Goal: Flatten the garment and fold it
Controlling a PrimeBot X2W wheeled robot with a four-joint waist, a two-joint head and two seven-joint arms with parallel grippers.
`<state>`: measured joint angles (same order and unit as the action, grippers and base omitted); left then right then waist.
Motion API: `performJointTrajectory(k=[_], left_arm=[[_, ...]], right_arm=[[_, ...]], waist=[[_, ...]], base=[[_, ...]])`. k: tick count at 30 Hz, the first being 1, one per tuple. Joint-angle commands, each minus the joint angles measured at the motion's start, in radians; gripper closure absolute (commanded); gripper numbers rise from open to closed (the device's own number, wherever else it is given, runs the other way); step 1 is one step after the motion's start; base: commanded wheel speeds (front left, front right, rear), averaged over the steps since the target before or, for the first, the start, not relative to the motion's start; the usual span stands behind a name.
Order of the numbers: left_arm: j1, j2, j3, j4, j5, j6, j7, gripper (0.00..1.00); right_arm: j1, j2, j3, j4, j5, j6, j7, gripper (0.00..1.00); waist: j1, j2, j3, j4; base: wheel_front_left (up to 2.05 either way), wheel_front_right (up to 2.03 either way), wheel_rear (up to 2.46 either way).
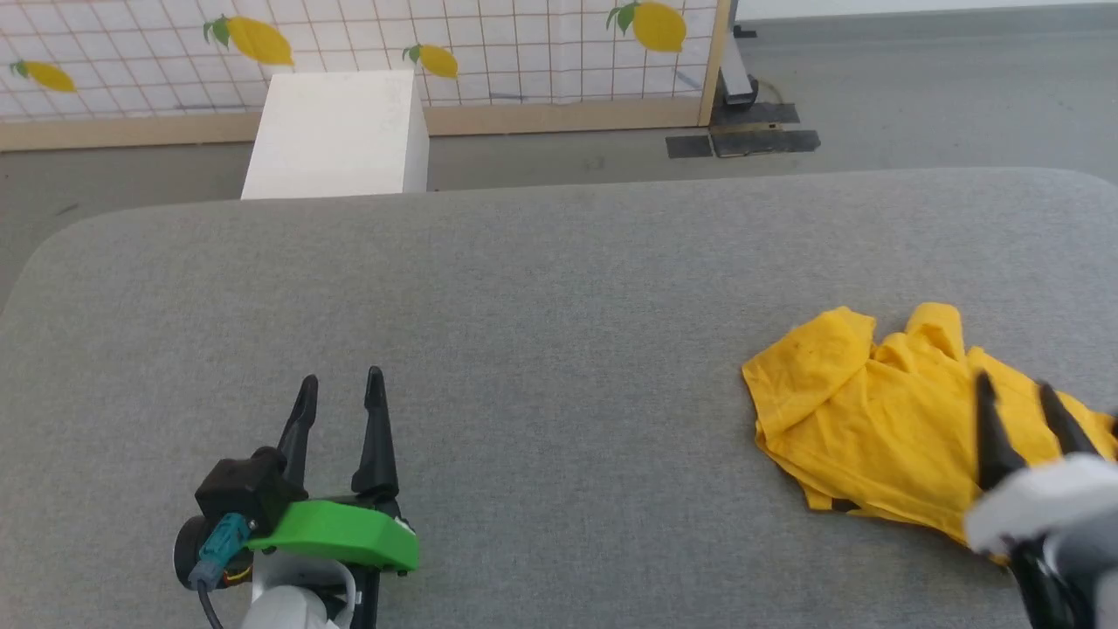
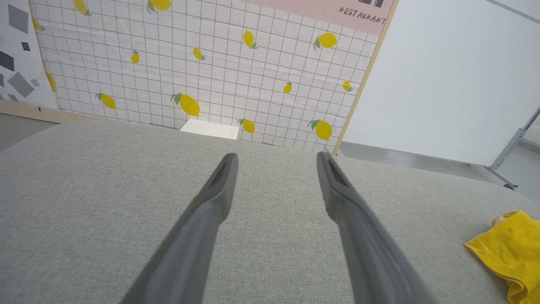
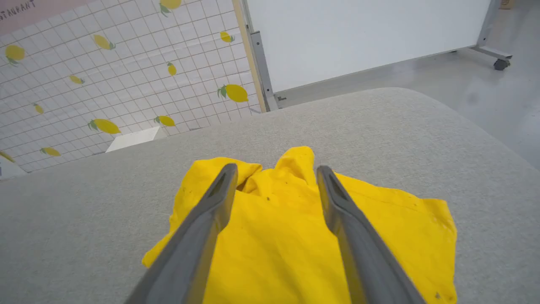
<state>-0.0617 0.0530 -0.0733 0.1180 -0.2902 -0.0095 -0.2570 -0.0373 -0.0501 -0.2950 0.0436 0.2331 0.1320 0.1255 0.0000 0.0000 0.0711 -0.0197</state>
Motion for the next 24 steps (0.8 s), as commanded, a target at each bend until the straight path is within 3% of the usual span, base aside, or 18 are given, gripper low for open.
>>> performJointTrajectory(k=[1,5,6,14,17,20,24], left_arm=[[0.0,-0.003,0.0,-0.006,0.006,-0.002,-0.005,0.0],[-0.028,-0.003,-0.001,-0.014,0.001,-0.003,-0.005,0.0],[-0.047,-0.003,-0.009,-0.017,-0.004,-0.001,-0.005,0.0],[-0.076,-0.003,-0.04,-0.014,-0.027,0.009,-0.005,0.0],[-0.077,-0.003,-0.041,-0.012,-0.032,0.013,-0.005,0.0],[-0.077,-0.003,-0.04,-0.004,-0.033,0.013,-0.005,0.0],[-0.069,-0.003,-0.036,0.002,-0.031,0.015,-0.005,0.0]], right_arm=[[-0.044,0.0,0.033,-0.007,-0.002,-0.001,0.033,0.0],[-0.16,0.0,0.1,0.052,-0.023,-0.001,0.179,0.0],[-0.264,0.0,0.106,0.151,-0.056,-0.001,0.303,0.0],[-0.429,0.0,0.048,0.393,-0.173,-0.001,0.573,0.0],[-0.454,0.0,0.08,0.409,-0.173,-0.001,0.587,1.0],[-0.469,0.0,0.143,0.39,-0.138,-0.001,0.514,1.0],[-0.448,0.0,0.339,0.33,-0.051,-0.001,0.424,1.0]], waist=[[0.0,0.0,0.016,0.014],[0.0,0.0,0.057,0.041],[0.0,0.0,0.091,0.067],[0.0,0.0,0.142,0.136],[0.0,0.0,0.142,0.146],[0.0,0.0,0.127,0.155],[0.0,0.0,0.091,0.158]], base=[[0.0,0.0,0.0],[0.0,0.0,0.0],[0.0,0.0,0.0],[0.0,0.0,0.0],[0.0,0.0,0.0],[0.0,0.0,0.0],[0.0,0.0,0.0]])
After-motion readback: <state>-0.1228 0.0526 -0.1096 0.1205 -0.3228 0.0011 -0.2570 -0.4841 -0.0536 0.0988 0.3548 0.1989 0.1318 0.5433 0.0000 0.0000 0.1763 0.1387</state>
